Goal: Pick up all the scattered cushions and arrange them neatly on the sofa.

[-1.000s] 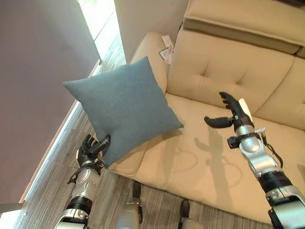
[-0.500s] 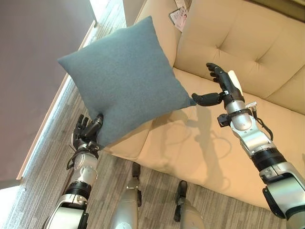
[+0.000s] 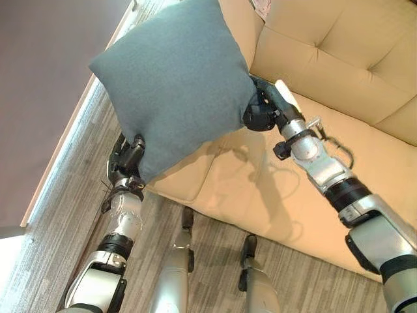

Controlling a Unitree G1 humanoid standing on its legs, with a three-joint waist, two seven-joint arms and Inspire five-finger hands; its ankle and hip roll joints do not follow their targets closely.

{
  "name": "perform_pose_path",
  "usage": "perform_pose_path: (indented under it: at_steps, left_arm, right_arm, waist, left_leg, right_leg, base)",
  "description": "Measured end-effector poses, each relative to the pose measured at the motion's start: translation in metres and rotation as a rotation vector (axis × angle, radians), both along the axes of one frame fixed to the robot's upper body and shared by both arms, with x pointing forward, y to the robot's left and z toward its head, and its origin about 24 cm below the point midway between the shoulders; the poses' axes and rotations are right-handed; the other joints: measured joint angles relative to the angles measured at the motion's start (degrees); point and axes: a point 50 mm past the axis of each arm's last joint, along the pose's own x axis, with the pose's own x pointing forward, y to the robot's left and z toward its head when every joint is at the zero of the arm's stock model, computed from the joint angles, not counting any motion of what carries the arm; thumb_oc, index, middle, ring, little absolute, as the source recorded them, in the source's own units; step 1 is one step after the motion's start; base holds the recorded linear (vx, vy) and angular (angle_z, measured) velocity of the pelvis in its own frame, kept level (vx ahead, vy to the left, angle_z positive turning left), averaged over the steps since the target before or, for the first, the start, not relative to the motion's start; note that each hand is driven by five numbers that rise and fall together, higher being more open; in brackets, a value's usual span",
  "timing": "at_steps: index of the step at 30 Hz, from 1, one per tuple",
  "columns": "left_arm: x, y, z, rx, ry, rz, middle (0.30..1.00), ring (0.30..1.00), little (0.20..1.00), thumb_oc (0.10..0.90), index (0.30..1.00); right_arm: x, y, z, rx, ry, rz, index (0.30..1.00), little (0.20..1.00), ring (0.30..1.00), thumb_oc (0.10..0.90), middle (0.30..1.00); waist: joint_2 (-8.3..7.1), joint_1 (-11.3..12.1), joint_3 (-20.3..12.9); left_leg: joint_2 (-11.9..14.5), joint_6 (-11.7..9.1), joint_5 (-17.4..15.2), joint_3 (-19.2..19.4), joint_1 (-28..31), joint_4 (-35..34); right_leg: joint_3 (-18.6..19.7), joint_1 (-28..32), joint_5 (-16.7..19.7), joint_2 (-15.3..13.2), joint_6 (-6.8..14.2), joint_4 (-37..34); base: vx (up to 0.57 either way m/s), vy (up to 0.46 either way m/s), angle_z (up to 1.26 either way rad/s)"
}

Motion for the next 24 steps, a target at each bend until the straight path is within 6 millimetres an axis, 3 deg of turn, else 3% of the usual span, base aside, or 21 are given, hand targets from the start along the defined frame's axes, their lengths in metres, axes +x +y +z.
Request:
perform_pose_path:
  at_steps: [3,6,7,8,10,16,24]
  left_arm:
    - [0.004,-0.006,0.004,0.02,-0.008,-0.028,0.3,0.3,0.3,0.4,0.3]
    - [0.003,-0.005,0.003,0.055,-0.004,-0.05,0.3,0.3,0.3,0.4,0.3]
    - [0.003,-0.005,0.003,0.057,-0.006,-0.054,0.3,0.3,0.3,0.4,0.3]
    - [0.003,-0.004,0.002,0.06,-0.007,-0.06,0.3,0.3,0.3,0.4,0.3]
    - [0.003,-0.005,0.001,0.067,-0.005,-0.069,0.3,0.3,0.3,0.4,0.3]
    - [0.006,-0.004,-0.002,0.103,0.023,-0.084,0.3,0.3,0.3,0.4,0.3]
    - [0.01,-0.011,0.002,0.18,0.033,-0.139,0.3,0.3,0.3,0.4,0.3]
  right_arm:
    - [0.003,0.002,0.004,0.075,0.0,-0.006,0.9,0.9,0.9,0.8,0.9]
    - [0.011,0.02,-0.008,0.276,0.091,0.01,0.9,0.9,0.9,0.8,0.9]
    - [0.012,0.025,-0.013,0.314,0.12,0.029,0.486,0.486,0.486,0.524,0.486]
    - [0.013,0.027,-0.018,0.353,0.154,0.034,0.3,0.3,0.3,0.4,0.3]
    - [0.012,0.032,-0.027,0.37,0.2,0.051,0.3,0.3,0.3,0.4,0.3]
    - [0.013,0.021,-0.036,0.437,0.263,0.042,0.3,0.3,0.3,0.4,0.3]
    - [0.001,-0.015,-0.072,0.554,0.333,-0.013,0.3,0.3,0.3,0.4,0.3]
  waist:
    - [-0.35,0.05,0.15]
    - [-0.35,0.29,0.15]
    - [-0.35,0.35,0.15]
    - [-0.35,0.42,0.15]
    - [-0.35,0.56,0.15]
    - [-0.35,0.04,0.14]
    - [-0.43,0.05,0.14]
  left_leg:
    - [-0.12,-0.03,0.03,0.09,0.0,0.16]
    - [0.08,-0.2,0.32,0.56,0.03,0.96]
    - [0.11,-0.12,0.29,0.72,0.06,1.03]
    - [0.13,-0.08,0.3,0.81,0.12,1.13]
    - [0.11,0.46,0.69,0.74,0.24,1.33]
    - [0.0,0.27,0.44,-0.1,1.05,1.89]
    - [-0.24,0.46,0.29,-0.6,1.08,2.21]
  right_leg:
    - [0.07,0.29,0.03,-0.09,-0.04,-0.04]
    - [0.1,0.8,0.67,0.14,0.02,-0.05]
    - [0.07,0.95,0.75,0.18,0.14,-0.13]
    - [0.05,1.05,0.81,0.19,0.19,-0.12]
    - [-0.05,1.43,0.89,0.23,0.31,-0.19]
    - [-1.22,3.4,0.88,0.35,0.32,-0.64]
    - [-1.66,4.0,0.87,0.18,0.3,-0.75]
  base:
    - [0.0,-0.001,0.03]
    - [-0.02,-0.002,-0.05]
    - [-0.01,-0.016,-0.04]
    - [0.0,0.0,0.0]
    - [0.0,-0.016,0.03]
    - [-0.01,-0.009,0.07]
    - [-0.01,0.004,0.03]
